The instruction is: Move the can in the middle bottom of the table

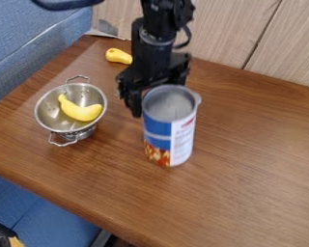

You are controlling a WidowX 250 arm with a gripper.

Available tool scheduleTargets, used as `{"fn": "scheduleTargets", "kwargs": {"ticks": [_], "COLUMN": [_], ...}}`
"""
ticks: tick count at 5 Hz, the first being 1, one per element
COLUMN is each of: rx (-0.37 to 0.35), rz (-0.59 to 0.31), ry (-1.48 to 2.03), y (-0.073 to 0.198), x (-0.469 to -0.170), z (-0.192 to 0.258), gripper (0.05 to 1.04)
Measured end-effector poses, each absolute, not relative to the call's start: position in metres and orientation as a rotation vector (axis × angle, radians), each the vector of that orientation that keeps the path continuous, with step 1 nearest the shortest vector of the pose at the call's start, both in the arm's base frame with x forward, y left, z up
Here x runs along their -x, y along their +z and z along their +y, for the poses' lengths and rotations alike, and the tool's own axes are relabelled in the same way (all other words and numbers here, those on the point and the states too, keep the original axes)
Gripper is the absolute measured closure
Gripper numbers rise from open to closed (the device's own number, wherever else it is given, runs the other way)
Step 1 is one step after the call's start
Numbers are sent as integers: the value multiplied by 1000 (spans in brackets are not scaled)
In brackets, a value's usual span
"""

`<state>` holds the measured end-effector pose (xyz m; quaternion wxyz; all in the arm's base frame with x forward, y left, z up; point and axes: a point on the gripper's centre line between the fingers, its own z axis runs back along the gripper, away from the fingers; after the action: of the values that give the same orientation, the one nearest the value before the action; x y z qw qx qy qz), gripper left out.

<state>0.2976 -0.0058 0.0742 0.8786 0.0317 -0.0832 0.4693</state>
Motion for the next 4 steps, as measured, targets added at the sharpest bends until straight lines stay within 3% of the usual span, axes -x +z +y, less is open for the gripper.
{"fn": "scheduleTargets", "kwargs": {"ticks": [2,4], "rx": [-63,-55], "rz": [-152,-138], "ry": [885,854], "y": [71,72], "x": [-262,-252], "z": [-22,-31], "gripper": [83,83]}}
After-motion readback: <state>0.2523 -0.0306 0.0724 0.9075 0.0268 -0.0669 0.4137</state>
